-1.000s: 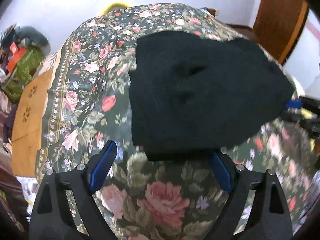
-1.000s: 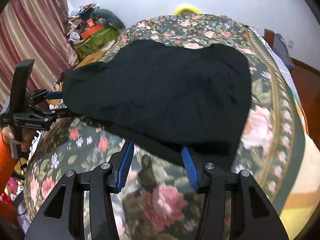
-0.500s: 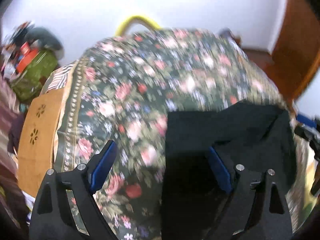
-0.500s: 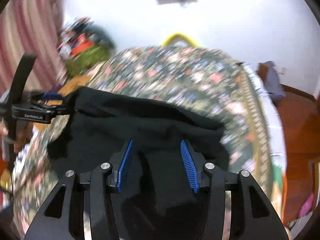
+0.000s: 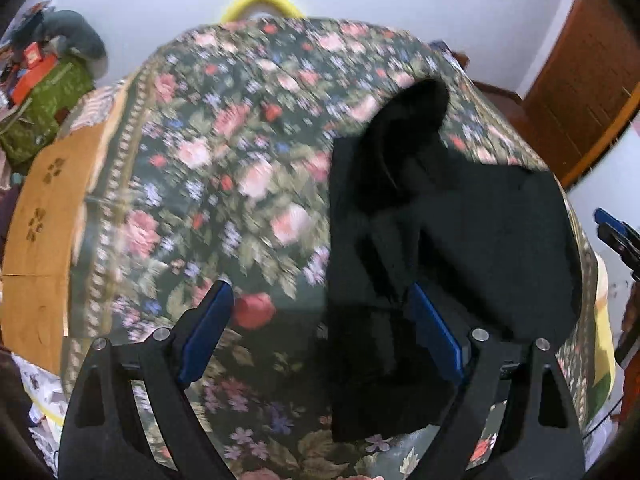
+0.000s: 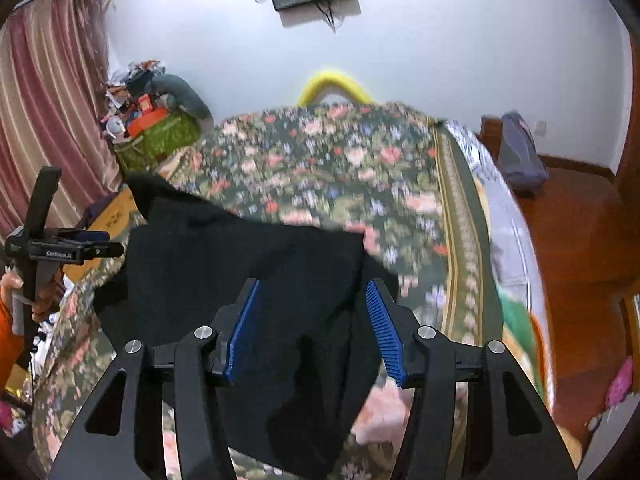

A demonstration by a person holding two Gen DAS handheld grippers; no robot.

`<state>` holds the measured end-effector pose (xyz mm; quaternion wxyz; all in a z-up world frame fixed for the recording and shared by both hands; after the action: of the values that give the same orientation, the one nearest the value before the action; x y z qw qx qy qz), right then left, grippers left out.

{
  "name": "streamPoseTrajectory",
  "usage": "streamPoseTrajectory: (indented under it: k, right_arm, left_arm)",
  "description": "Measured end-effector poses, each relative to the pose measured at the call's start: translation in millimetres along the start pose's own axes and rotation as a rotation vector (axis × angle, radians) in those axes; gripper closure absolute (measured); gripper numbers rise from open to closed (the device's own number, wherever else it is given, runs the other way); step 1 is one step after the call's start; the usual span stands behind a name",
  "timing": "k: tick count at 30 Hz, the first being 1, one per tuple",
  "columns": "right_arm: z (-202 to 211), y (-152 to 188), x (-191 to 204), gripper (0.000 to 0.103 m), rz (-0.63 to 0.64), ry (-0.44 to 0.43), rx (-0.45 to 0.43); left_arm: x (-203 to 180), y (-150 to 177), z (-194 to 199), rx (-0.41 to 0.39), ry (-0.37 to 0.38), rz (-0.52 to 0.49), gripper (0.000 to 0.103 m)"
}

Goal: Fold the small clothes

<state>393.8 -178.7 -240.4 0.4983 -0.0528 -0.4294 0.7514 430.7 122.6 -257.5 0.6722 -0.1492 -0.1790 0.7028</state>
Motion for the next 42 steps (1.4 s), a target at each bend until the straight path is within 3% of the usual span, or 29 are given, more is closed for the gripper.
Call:
streamPoseTrajectory:
  k: [3,5,13,15,17,20,22,23,24,26,29,35,42]
  right_arm:
    - [-13,17,-18,0.053,-0.064,0.024,0.044]
    - [-20,25,-26,0.045,-0.115,0.019,0.07]
    - [-38,27,-26,0.039,-0.162,-0.06,0.044]
    - [-42,26,-19,0.039,-0.165,-0.081,0.041]
    - [-47,26,-12,0.039,-0.153,-0.088,0.042]
    - [-52,27,-1,0.049,-0.123,-0.079,0.046]
    - [-49,27,4,0.081,-0.099,-0.076,0.05]
    - [-48,27,6,0.086,-0.094,-0.077,0.05]
    - [-44,26,7,0.088,-0.088,-0.08,0.051]
    - [-37,26,12,0.09,-0.072,-0.082,0.052]
    - [-19,19,23,0.091,-0.055,-0.106,0.026]
    - [21,4,64,0.092,0.004,-0.161,-0.026]
    - [59,2,115,0.092,0.06,-0.211,-0.071]
  left_arm:
    - [-8,3,-12,0.028,0.054,0.007,0.013]
    - [-14,1,-19,0.039,0.089,0.017,0.013]
    - [-24,-11,-37,0.053,0.212,0.103,0.014]
    - [-25,-13,-35,0.038,0.232,0.118,0.018]
    - [-29,-13,-30,0.018,0.257,0.12,0.036]
    - [-36,-10,-23,-0.004,0.253,0.11,0.049]
    - [-35,-9,-21,-0.007,0.227,0.119,0.06]
    - [-33,-8,-19,-0.008,0.225,0.126,0.071]
    - [-30,-8,-16,-0.012,0.231,0.135,0.074]
    - [-25,-6,-4,-0.027,0.247,0.149,0.087]
    - [-20,-2,23,-0.063,0.266,0.148,0.09]
    - [-21,13,83,-0.142,0.225,0.099,0.094]
    - [3,49,159,-0.226,0.217,0.111,0.094]
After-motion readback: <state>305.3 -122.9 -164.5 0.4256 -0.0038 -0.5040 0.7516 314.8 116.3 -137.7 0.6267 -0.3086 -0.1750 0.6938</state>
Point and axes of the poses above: each gripper's, at about its wrist camera, not at the fingertips, and z roughly against the way its jaws point, x to its left, y to its underside, the point moved 6 cm from there along -z, roughly the way its jaws point, and after that the axes turned 7 degrees about -y, right-handed, at the moved point
